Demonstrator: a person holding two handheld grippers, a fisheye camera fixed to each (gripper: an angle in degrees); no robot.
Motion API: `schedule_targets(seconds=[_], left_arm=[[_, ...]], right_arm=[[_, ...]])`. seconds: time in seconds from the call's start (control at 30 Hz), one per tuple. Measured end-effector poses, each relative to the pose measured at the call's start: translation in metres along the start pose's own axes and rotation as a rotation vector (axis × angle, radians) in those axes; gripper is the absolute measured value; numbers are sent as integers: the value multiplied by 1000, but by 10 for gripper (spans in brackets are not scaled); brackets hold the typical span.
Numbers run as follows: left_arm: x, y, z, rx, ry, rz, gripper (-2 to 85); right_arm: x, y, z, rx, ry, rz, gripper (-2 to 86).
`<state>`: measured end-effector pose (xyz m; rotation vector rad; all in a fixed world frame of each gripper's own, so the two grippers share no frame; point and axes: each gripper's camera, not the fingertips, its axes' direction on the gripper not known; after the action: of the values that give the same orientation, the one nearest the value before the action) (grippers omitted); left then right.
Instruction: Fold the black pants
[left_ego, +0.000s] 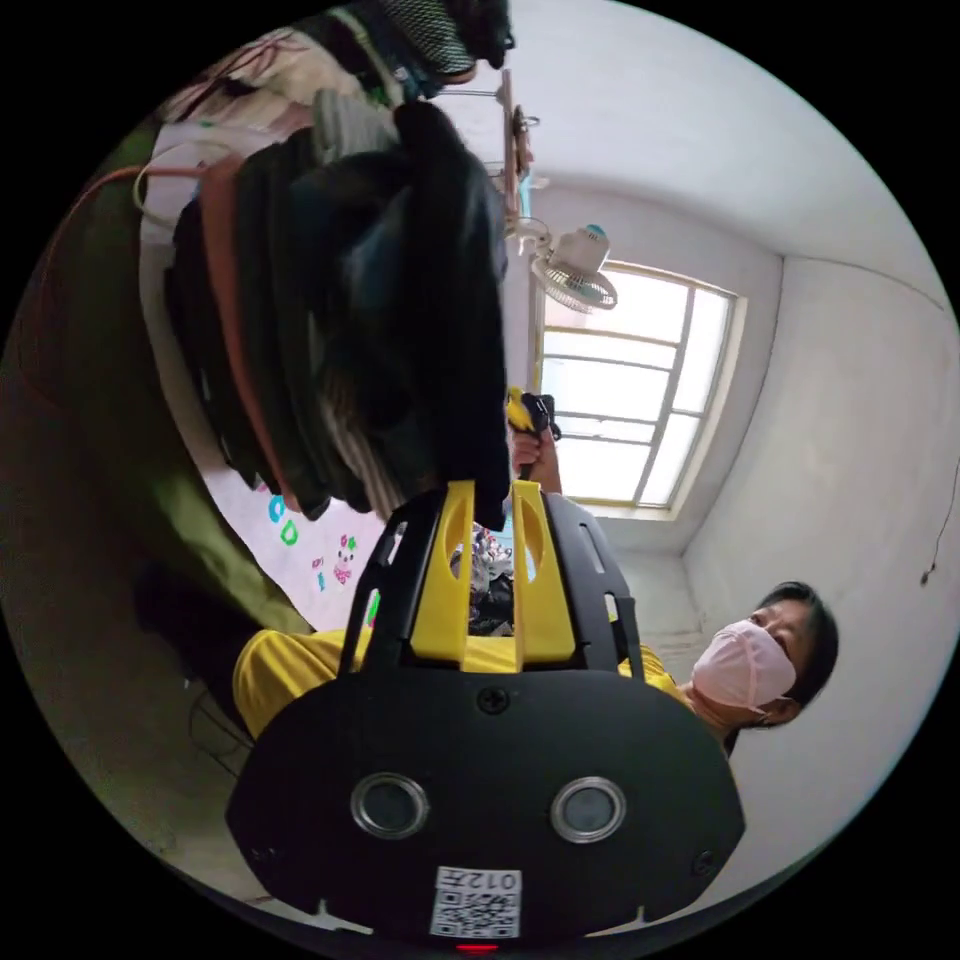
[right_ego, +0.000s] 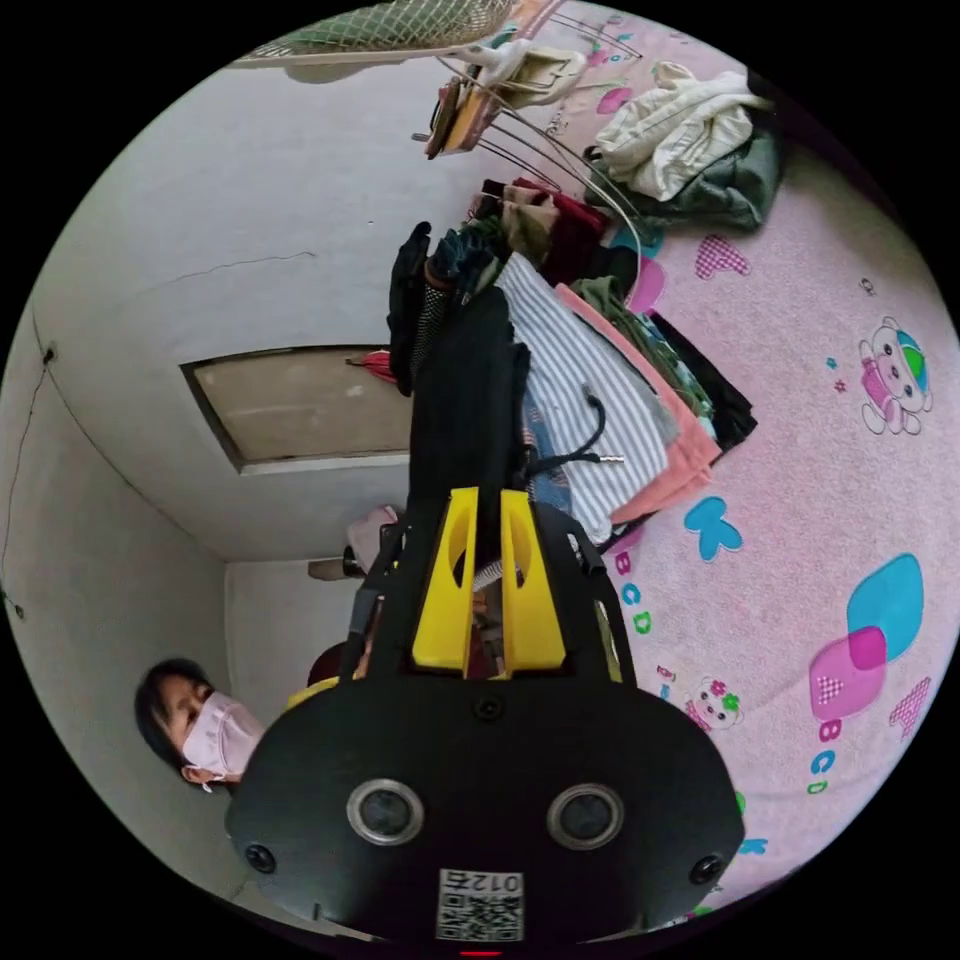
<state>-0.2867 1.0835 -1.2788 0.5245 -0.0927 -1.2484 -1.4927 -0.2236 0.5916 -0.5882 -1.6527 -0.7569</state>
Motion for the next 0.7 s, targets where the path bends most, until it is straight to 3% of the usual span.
schedule_targets(seconds=[0.13,0.27,0.43,0.6,0.7], left_arm=[[8,16,-26,98,-70,15,23],[75,27,-50,347,-418,232,11],[131,-8,12,163,-575,488,7],[112,-33,71,-149,-796,434,5],[112,-32,63,-151,-702,420,5]], right_arm=[[-10,25,-7,136,235,-82,13],[-55,52,14,260,401,-322,15],[-101,82,107,176,383,-654,16],[-77,94,202,-88,533,-688,11],[-64,100,217,-116,550,-652,9]])
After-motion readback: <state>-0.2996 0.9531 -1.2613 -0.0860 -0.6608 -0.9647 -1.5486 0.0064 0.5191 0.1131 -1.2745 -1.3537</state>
